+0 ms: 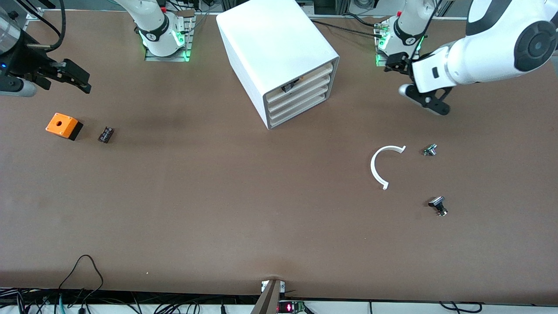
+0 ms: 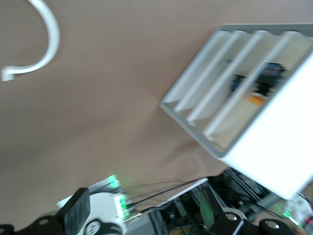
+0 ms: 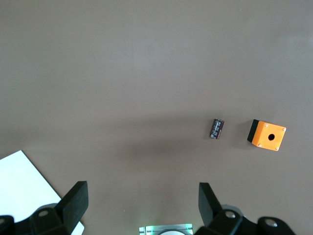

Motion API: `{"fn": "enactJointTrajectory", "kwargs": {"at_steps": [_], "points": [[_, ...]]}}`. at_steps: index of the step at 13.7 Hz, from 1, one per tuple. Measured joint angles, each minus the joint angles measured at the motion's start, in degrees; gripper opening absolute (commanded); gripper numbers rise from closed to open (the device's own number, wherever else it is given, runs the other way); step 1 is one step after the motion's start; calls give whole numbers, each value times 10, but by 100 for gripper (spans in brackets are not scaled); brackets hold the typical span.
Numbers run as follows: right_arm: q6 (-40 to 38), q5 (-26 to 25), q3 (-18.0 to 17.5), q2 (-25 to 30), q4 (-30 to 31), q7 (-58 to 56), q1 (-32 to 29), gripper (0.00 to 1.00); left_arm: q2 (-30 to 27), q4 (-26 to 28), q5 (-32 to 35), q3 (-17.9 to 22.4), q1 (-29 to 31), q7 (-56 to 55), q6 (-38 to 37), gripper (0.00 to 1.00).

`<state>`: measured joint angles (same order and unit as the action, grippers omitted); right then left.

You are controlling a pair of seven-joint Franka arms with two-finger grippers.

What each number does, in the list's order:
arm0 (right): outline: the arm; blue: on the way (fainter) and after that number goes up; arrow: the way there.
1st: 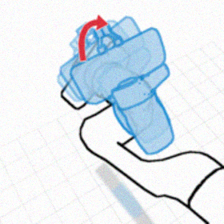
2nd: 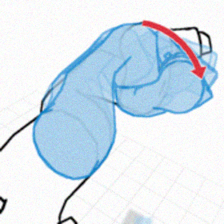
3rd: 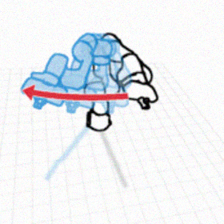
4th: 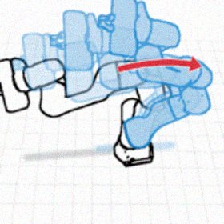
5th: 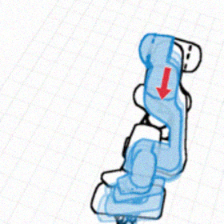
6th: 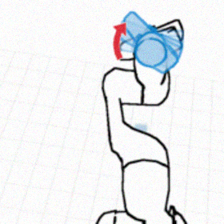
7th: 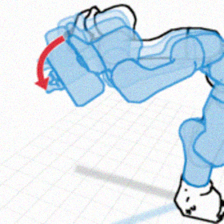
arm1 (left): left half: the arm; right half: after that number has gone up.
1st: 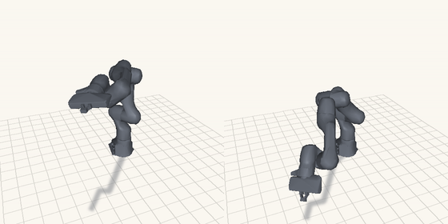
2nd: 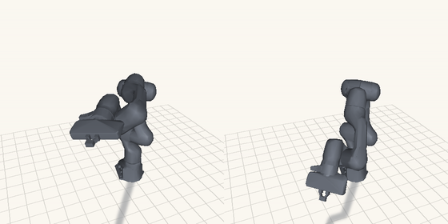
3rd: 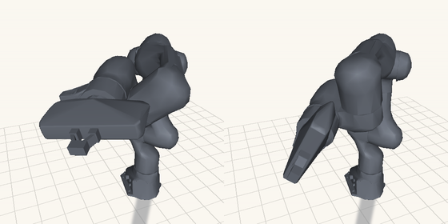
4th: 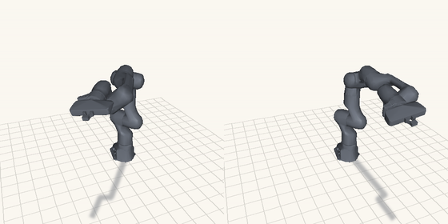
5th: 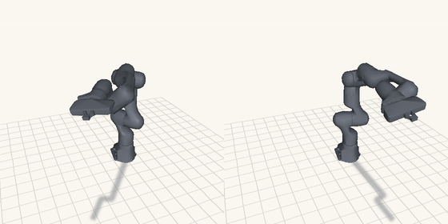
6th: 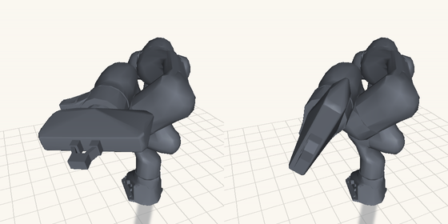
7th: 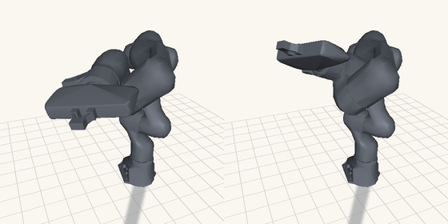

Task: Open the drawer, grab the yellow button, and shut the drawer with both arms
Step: 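Move the left gripper to the drawer handle while the right gripper advances, then grasp the drawer handle with the left gripper and pull the drawer open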

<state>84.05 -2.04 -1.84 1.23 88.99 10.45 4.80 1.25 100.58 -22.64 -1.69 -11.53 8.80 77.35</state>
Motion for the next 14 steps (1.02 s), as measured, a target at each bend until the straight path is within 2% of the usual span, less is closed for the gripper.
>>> {"fn": "enactJointTrajectory", "kwargs": {"at_steps": [2, 7, 12, 14], "points": [[-2, 1, -3, -18, 5, 19, 11, 100, 36, 2, -76, 3, 10, 44, 5, 99], [2, 24, -6, -73, 2, 146, 69, 100, 143, 25, -221, 4, 17, 171, 49, 99], [7, 62, -6, -136, -53, 225, 100, 100, 165, 86, -354, -4, 15, 244, 49, 99], [7, 63, -7, -162, -79, 238, 111, 100, 170, 112, -378, -11, 13, 287, 52, 96]]}}
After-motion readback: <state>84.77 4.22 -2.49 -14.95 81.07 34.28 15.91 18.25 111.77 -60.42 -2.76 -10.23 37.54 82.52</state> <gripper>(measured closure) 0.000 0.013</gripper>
